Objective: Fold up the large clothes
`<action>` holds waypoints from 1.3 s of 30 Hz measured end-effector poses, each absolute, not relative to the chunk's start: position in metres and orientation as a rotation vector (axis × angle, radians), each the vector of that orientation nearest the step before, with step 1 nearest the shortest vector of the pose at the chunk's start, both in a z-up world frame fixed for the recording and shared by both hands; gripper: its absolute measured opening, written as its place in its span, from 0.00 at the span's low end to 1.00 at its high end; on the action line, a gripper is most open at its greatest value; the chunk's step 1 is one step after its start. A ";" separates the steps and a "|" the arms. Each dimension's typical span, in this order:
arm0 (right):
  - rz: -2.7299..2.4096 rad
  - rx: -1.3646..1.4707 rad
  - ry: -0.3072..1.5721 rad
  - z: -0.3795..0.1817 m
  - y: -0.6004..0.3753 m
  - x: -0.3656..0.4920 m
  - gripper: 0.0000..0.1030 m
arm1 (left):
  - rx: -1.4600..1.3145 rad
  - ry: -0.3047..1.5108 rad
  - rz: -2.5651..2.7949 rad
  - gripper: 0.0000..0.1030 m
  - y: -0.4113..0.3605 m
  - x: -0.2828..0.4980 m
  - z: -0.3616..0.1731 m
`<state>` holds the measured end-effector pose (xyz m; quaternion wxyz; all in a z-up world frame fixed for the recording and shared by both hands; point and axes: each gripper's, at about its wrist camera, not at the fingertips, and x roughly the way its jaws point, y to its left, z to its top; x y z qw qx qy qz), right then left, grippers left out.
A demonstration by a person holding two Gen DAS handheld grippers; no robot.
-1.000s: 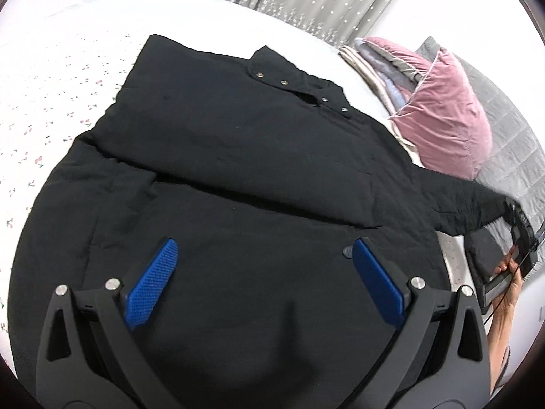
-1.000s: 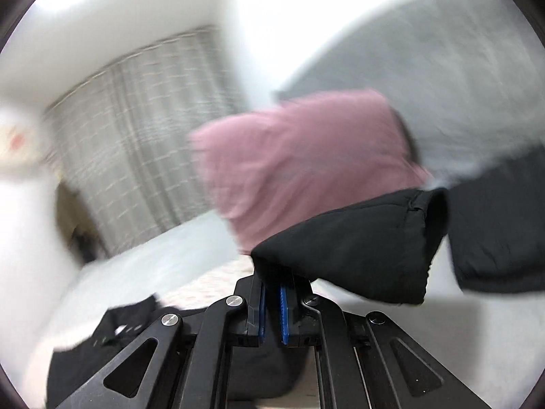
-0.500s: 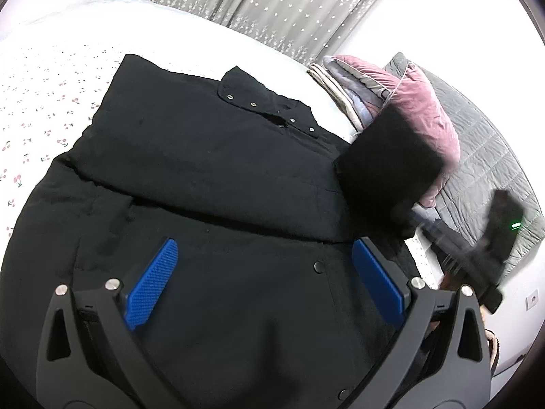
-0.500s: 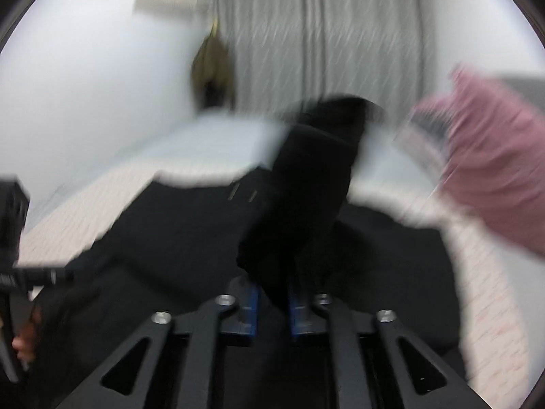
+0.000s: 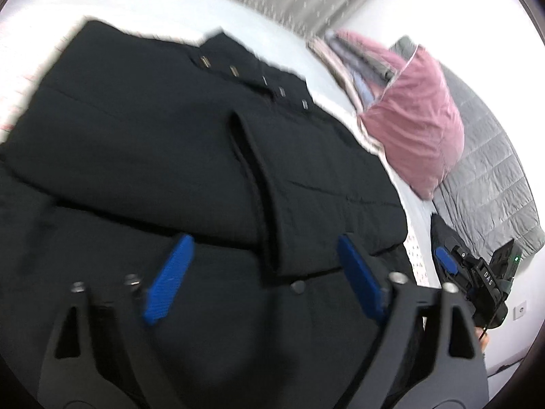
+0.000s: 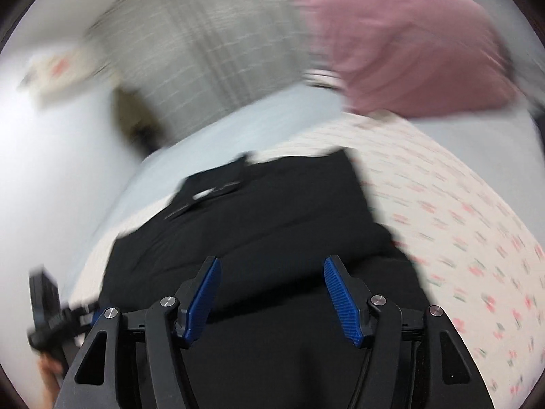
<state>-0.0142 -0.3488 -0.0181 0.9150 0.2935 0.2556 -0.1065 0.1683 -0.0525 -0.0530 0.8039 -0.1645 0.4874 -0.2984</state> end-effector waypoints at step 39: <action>-0.395 0.306 0.758 -0.081 -0.396 0.038 0.62 | -0.134 0.975 -0.450 0.23 -0.104 0.219 -0.051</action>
